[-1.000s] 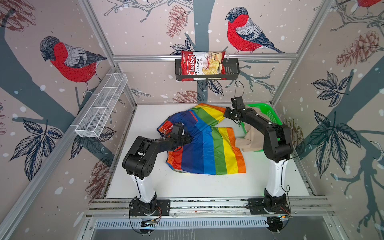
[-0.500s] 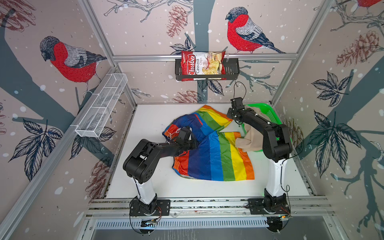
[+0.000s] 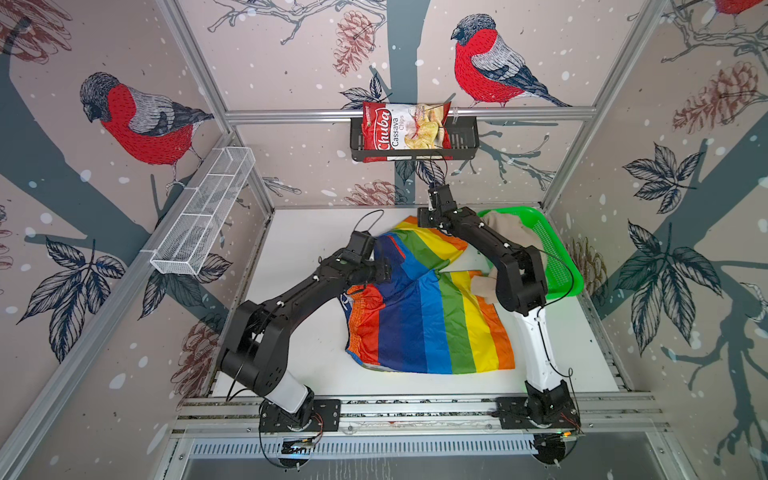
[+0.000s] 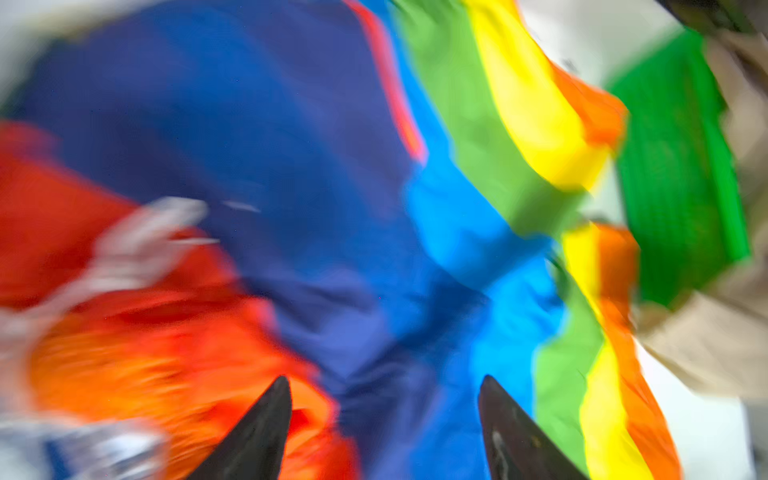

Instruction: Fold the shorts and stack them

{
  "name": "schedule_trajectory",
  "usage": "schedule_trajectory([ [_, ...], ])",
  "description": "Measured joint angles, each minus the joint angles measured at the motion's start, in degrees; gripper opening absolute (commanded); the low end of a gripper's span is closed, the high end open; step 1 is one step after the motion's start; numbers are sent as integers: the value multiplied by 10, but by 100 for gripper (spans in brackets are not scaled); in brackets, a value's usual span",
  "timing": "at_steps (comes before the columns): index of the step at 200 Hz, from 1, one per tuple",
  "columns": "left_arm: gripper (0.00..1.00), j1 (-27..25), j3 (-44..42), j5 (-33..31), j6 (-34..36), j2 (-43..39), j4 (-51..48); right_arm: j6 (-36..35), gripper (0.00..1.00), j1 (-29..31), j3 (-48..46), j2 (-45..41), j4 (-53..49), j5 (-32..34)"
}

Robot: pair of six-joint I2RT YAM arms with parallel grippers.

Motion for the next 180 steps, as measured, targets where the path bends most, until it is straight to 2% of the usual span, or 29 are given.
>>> schedule_trajectory([
  [17,84,40,-29,-33,-12,-25,-13,-29,89,1,29,24,-4,-31],
  [34,91,77,-61,-37,-21,-39,-15,-55,93,-1,48,45,-5,-54],
  [41,98,92,-76,-36,-28,-42,-13,-67,94,-1,56,53,-5,-65],
  [72,98,134,-109,-3,-46,-37,12,-103,93,-1,81,89,-5,-97],
  [112,98,145,-111,11,-63,2,59,-104,88,0,83,124,-5,-125],
  [130,95,148,-110,17,-75,23,82,-95,77,-5,83,135,-4,-145],
  [166,85,148,-99,18,-92,65,121,-46,30,-32,75,138,16,-202],
  [180,72,148,-96,7,-93,82,130,-26,16,-44,65,138,24,-224],
])
